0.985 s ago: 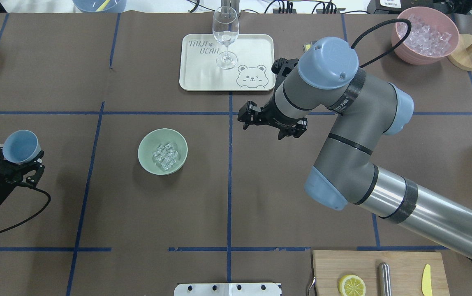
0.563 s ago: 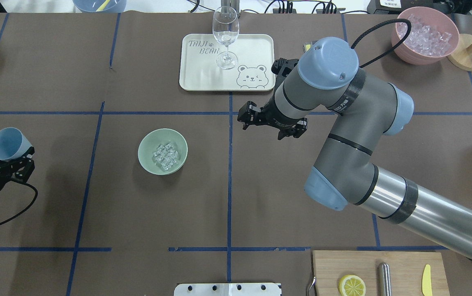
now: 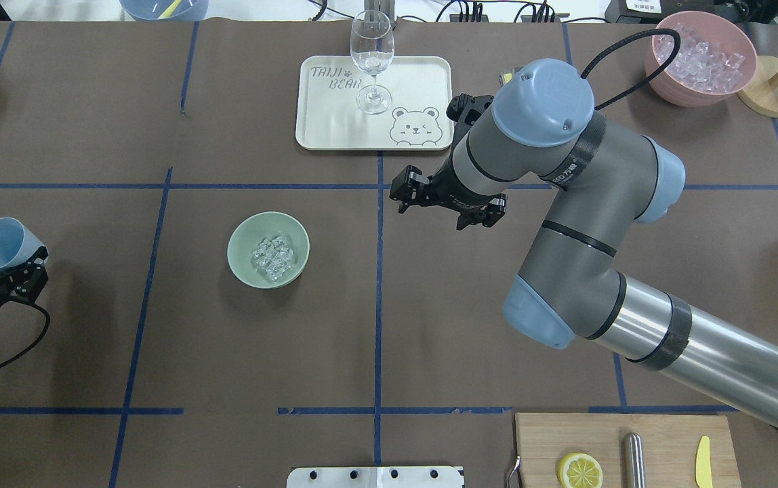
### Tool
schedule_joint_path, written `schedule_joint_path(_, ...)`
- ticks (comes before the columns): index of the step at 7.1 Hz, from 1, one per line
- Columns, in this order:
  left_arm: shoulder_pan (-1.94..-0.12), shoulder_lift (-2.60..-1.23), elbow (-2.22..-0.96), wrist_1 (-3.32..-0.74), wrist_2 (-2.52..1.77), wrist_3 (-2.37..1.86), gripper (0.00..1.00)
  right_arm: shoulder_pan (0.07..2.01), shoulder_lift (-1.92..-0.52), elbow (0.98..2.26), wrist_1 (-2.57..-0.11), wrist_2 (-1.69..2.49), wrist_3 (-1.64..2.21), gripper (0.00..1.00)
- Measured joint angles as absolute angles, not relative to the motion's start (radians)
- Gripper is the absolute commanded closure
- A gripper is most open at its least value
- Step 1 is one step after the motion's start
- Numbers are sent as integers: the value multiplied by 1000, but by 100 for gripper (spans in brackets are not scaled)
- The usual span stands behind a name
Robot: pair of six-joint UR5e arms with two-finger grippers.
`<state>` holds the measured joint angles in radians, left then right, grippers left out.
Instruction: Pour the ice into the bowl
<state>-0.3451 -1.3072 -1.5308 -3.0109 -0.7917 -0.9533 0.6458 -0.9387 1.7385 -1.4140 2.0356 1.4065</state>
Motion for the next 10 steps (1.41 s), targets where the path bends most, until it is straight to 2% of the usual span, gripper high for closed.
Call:
schedule_joint_path(2, -345, -1324, -1523, -3013, -811, -1005, 100, 646, -939, 1743, -1414, 2036, 1407, 0)
schedule_joint_path(5, -345, -1354, -1484, -3015, -819, -1033, 69, 645, -938, 1745, -1416, 2036, 1407, 0)
schedule_joint_path(6, -347, -1350, -1482, -3022, -837, -1026, 1, 644, -937, 1746, -1416, 2036, 1407, 0)
schedule_joint_path(10, -351, -1276, -1490, -3131, -873, -972, 0, 644, -932, 1748, -1416, 2036, 1412, 0)
